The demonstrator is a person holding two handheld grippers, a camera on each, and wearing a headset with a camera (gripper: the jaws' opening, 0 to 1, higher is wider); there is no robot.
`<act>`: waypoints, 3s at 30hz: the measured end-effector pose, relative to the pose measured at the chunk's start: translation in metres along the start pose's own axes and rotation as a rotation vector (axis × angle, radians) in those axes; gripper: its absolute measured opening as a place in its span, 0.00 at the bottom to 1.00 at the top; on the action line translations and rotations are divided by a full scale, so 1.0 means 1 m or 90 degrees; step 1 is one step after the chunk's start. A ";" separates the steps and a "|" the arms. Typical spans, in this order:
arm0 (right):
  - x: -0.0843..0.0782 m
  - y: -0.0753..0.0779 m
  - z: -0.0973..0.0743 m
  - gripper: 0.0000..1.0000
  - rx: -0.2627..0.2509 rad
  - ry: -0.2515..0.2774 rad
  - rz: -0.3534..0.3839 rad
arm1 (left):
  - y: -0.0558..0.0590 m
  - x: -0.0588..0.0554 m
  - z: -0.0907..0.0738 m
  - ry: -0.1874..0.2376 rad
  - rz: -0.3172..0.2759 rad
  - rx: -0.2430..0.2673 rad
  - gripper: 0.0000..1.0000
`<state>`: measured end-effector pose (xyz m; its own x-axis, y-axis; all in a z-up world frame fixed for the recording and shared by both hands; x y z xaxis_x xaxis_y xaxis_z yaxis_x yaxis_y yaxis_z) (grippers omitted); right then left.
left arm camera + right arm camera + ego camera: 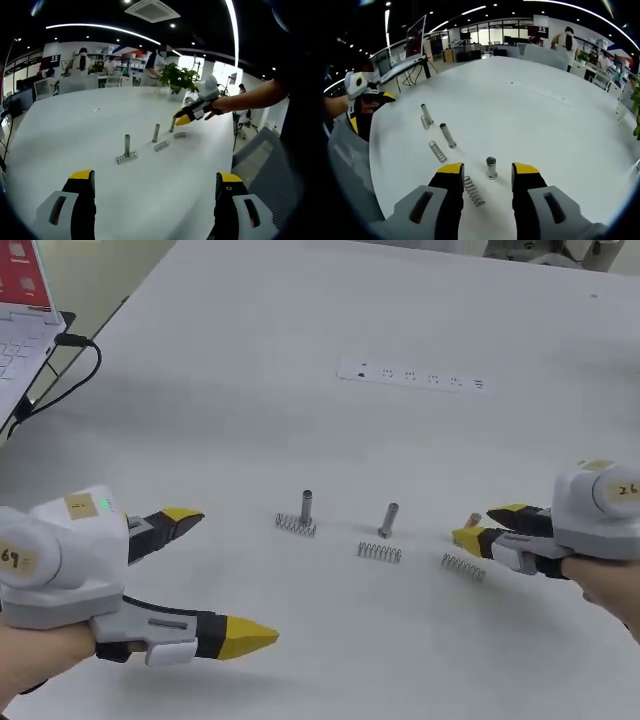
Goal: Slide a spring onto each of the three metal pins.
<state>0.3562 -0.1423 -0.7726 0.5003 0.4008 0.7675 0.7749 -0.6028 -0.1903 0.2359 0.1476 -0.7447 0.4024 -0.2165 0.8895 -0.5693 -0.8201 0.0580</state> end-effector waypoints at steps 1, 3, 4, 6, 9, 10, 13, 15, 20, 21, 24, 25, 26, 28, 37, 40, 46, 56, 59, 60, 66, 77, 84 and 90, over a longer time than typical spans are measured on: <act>0.000 0.000 -0.001 0.37 0.001 0.000 0.000 | 0.000 0.000 0.000 0.000 0.000 0.000 0.98; -0.002 -0.001 -0.002 0.37 0.004 -0.002 -0.001 | 0.000 0.001 0.000 0.002 -0.001 0.000 0.98; -0.003 -0.001 -0.003 0.36 0.008 -0.005 -0.001 | 0.000 0.000 0.000 0.001 -0.001 0.001 0.98; -0.004 -0.002 -0.004 0.36 0.010 -0.009 -0.004 | 0.000 0.000 -0.001 0.001 -0.001 0.001 0.98; -0.007 -0.004 -0.006 0.35 0.015 -0.016 -0.010 | 0.001 0.000 -0.001 0.001 -0.002 0.001 0.98; -0.008 -0.004 -0.007 0.35 0.018 -0.018 -0.013 | 0.001 0.000 -0.001 0.002 -0.002 0.001 0.98; -0.011 -0.007 -0.008 0.35 0.023 -0.031 -0.025 | 0.001 -0.001 -0.001 0.001 -0.003 0.000 0.98; -0.012 -0.008 -0.008 0.35 0.027 -0.037 -0.035 | 0.001 0.000 0.000 0.002 -0.002 0.000 0.98; -0.016 -0.013 -0.007 0.33 0.042 -0.061 -0.062 | 0.000 0.001 0.001 0.004 -0.003 -0.001 0.98; -0.017 -0.013 -0.007 0.32 0.042 -0.069 -0.068 | 0.000 0.001 0.001 0.004 -0.003 0.000 0.98; -0.020 -0.014 -0.005 0.31 0.048 -0.083 -0.084 | 0.000 0.000 0.001 0.003 -0.002 -0.001 0.98; -0.021 -0.014 -0.004 0.31 0.049 -0.087 -0.085 | 0.000 0.000 0.001 0.003 -0.002 -0.001 0.98; -0.022 -0.013 -0.004 0.30 0.052 -0.089 -0.084 | 0.001 0.000 0.001 0.003 -0.002 -0.001 0.98; -0.024 -0.014 -0.003 0.30 0.057 -0.093 -0.082 | 0.000 -0.001 0.000 0.003 -0.003 -0.001 0.98; -0.036 -0.015 0.002 0.27 0.077 -0.140 -0.103 | 0.000 -0.005 -0.002 0.000 -0.007 0.002 0.98; -0.040 -0.014 0.004 0.25 0.081 -0.153 -0.105 | 0.000 -0.006 -0.001 -0.002 -0.008 0.000 0.98; -0.042 -0.013 0.008 0.20 0.088 -0.167 -0.106 | 0.001 -0.007 -0.001 -0.002 -0.009 -0.001 0.98; -0.045 -0.015 0.013 0.15 0.097 -0.186 -0.117 | 0.002 -0.009 -0.002 -0.004 -0.010 -0.003 0.98; -0.046 -0.016 0.014 0.12 0.096 -0.195 -0.120 | 0.002 -0.009 -0.002 -0.005 -0.010 -0.003 0.98; -0.047 -0.016 0.014 0.10 0.097 -0.198 -0.121 | 0.002 -0.009 -0.002 -0.005 -0.010 -0.004 0.98; -0.046 -0.020 0.012 0.09 0.086 -0.203 -0.120 | 0.005 -0.008 0.000 -0.006 -0.009 -0.011 0.98; -0.033 -0.030 -0.001 0.08 0.085 -0.175 -0.135 | -0.001 -0.001 0.003 0.005 0.003 -0.005 0.98; -0.023 -0.035 -0.009 0.08 0.091 -0.170 -0.167 | -0.007 0.007 0.007 0.017 0.012 -0.004 0.98; -0.011 -0.051 -0.014 0.08 0.125 -0.153 -0.206 | 0.008 0.019 0.015 0.056 0.013 -0.037 0.98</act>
<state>0.3057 -0.1251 -0.7626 0.2772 0.7102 0.6471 0.9534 -0.2865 -0.0940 0.2493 0.1288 -0.7338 0.3279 -0.1837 0.9267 -0.6188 -0.7829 0.0638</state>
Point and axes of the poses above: the centre of the closed fingertips' face, and the gripper's own axes: z roughly forward along the fingers, y roughly to its right, x roughly out of its top, the point moved 5 cm from there along -z, roughly backward along the fingers, and after that the axes turned 13 degrees about x, right-handed, at the moved point
